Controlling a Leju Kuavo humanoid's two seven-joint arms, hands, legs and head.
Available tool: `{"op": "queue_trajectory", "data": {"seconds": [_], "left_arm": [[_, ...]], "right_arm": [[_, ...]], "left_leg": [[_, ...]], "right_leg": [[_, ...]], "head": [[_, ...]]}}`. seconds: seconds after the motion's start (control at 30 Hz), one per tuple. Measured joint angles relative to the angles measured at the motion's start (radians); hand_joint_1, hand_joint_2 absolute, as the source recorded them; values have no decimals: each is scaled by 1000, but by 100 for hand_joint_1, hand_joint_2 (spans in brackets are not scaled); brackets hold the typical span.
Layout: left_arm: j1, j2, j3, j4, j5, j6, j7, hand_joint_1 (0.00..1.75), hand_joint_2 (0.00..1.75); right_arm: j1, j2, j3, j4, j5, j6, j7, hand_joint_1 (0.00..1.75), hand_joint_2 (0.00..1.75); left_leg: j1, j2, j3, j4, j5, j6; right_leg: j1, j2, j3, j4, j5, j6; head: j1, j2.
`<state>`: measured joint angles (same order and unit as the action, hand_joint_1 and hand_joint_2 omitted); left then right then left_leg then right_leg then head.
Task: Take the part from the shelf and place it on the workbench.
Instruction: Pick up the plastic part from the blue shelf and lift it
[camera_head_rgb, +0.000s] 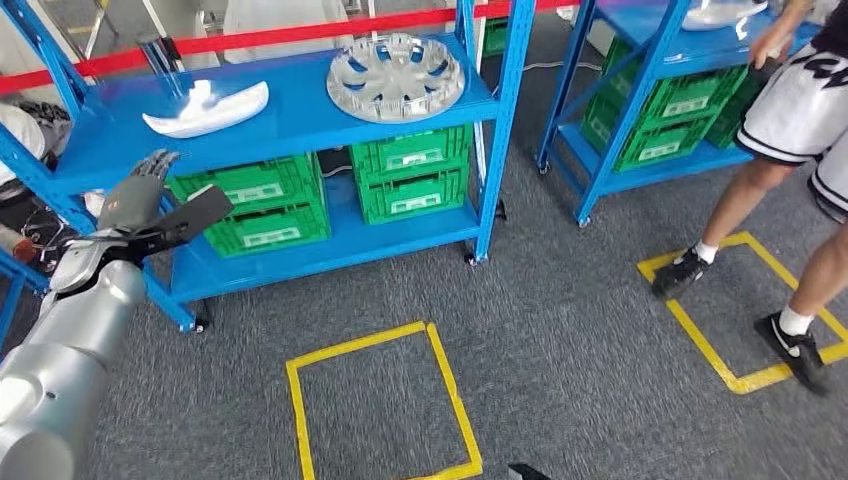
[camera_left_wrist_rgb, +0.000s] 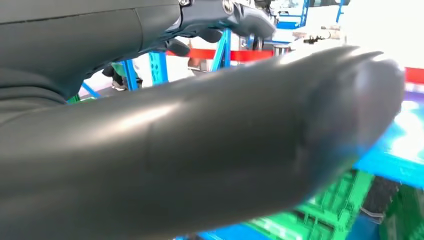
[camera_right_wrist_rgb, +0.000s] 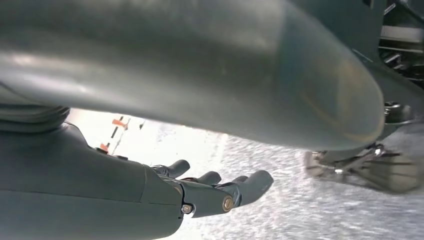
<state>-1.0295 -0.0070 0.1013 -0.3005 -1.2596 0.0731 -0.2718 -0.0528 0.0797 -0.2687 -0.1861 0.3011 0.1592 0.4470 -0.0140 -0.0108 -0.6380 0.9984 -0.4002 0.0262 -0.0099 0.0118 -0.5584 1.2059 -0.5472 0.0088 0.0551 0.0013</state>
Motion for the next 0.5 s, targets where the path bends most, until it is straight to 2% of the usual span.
{"op": "queue_trajectory", "data": {"seconds": [0.03,0.07,0.13,0.17,0.2,0.27,0.3,0.33,0.4,0.43,0.5], "left_arm": [[1,-1,-2,0,0,0,1,0,0],[2,-3,-3,1,0,0,1,0,0],[3,-6,-5,1,2,-1,2,0,0],[4,-6,-6,2,4,-1,2,0,0],[5,-6,-6,2,8,0,2,0,0],[8,-5,-9,6,18,3,2,0,0],[10,-5,-11,7,22,5,2,0,0],[13,-4,-13,6,26,7,2,0,0],[13,0,-16,-3,31,11,1,0,0],[12,3,-16,-8,33,13,1,0,0],[13,8,-19,-12,35,16,1,0,0]], "right_arm": [[1,0,0,0,0,0,-5,0,0],[3,0,0,0,1,0,-8,0,0],[6,0,0,0,4,0,-8,0,0],[7,0,0,0,6,1,-8,0,0],[9,-1,0,0,8,1,-8,0,0],[16,-1,0,4,13,2,-15,0,0],[19,-1,0,6,16,3,-20,0,0],[19,-1,0,8,19,3,-23,0,0],[13,-1,0,8,22,3,-17,0,0],[10,-2,0,8,23,3,-12,0,0],[5,-5,0,7,24,2,-11,0,0]], "left_leg": [[0,0,17,0,-15,3],[0,-1,36,-1,-33,5],[0,-4,81,-1,-71,4],[0,-5,107,-1,-91,2],[0,-4,129,-1,-111,0],[-2,-7,168,5,-156,-7],[-3,-9,180,7,-177,-11],[-2,-12,196,11,-191,-18],[2,-13,206,30,-192,-31],[4,-11,193,68,-172,-38],[6,-4,112,194,-142,-48]], "right_leg": [[1,-1,-48,54,-22,2],[1,-1,-93,87,-68,4],[1,-1,-156,86,-159,7],[0,-2,-174,55,-172,7],[0,-3,-182,7,-133,8],[0,-9,-190,-110,57,4],[3,-12,-189,-147,139,0],[7,-14,-184,-168,183,-7],[11,-13,-161,-167,169,-25],[9,-12,-144,-170,155,-33],[5,-11,-101,-173,128,-45]], "head": [[0,0],[0,0],[1,0],[1,0],[1,0],[0,0],[-1,0],[-2,0],[-2,0],[-3,0],[-4,0]]}}
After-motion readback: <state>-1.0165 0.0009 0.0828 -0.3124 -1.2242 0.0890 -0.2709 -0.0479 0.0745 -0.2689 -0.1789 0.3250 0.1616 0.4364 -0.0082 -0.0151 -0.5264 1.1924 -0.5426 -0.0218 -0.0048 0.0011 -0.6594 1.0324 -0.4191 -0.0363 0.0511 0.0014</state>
